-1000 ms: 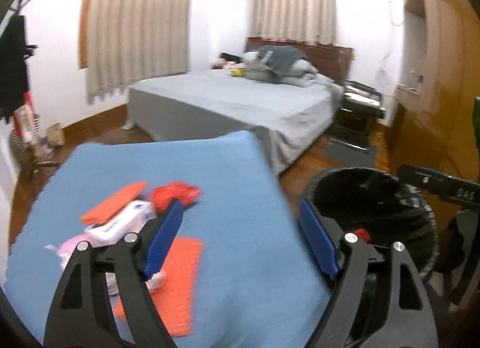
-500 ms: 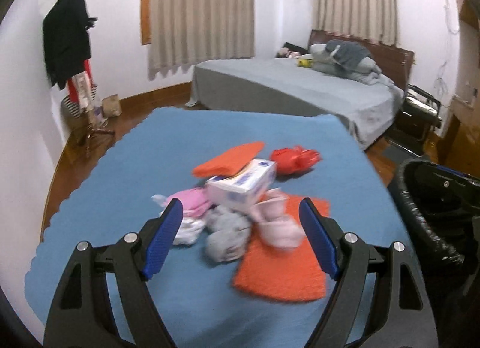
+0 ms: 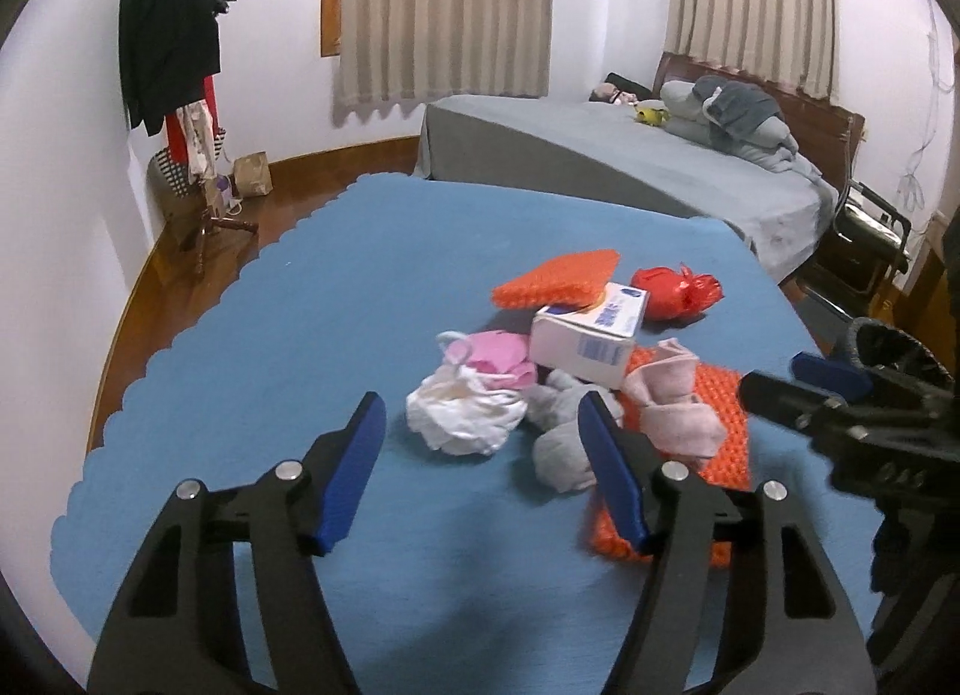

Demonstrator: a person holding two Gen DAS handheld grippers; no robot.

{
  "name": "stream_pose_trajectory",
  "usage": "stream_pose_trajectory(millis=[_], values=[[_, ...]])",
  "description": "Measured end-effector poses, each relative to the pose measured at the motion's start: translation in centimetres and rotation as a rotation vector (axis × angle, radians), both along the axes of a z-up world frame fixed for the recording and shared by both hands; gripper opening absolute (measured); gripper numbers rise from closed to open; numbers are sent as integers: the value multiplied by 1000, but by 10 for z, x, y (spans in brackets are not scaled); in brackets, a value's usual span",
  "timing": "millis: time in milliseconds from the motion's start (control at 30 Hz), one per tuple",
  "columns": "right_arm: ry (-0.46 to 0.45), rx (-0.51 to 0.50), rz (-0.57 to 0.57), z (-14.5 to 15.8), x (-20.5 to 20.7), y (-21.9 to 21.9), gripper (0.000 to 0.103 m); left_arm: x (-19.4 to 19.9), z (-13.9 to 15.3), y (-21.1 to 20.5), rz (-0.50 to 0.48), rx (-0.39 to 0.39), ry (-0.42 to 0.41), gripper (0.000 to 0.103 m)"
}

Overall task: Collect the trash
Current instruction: 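Grasp the pink sock with the right gripper from the orange mesh, then lift the pink sock with the right gripper while the left gripper grasps the grey sock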

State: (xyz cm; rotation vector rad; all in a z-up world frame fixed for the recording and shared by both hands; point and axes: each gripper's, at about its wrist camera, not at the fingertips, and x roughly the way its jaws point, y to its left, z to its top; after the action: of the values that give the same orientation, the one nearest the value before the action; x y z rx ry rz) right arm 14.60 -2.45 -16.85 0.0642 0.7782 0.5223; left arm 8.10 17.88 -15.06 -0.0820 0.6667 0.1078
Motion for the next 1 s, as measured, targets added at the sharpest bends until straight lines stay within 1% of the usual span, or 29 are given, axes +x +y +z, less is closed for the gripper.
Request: stream_pose_trajectory(millis=[133,267,300,333,367,433,467,667,767,833,1000], values=[[34,-11,44,-11,0,18,66,-2,-3,10,13,1,4,62],[59,-29,74,-20,4,33,58,-2,-6,16,22,0,8,62],[68,-33,80,-22,5,35,55,-2,-6,17,23,-2,9,62],[82,-36,87,-25,5,37,50,-1,-6,17,23,-6,10,62],[91,-38,90,-28,6,39,48,-1,-7,17,23,-8,9,62],[91,-36,92,-28,6,39,39,-1,-8,16,20,-12,9,62],[95,-28,101,-27,6,38,37,-1,-8,15,16,-15,7,62],[80,-1,88,-13,5,25,36,3,-8,1,-23,-27,1,58],[57,1,71,-4,4,15,36,8,-10,-11,-54,-39,4,53],[56,2,59,-2,5,6,36,11,-12,-19,-75,-43,11,47],[63,7,26,-1,7,-11,36,24,-26,-35,-107,-51,51,41]])
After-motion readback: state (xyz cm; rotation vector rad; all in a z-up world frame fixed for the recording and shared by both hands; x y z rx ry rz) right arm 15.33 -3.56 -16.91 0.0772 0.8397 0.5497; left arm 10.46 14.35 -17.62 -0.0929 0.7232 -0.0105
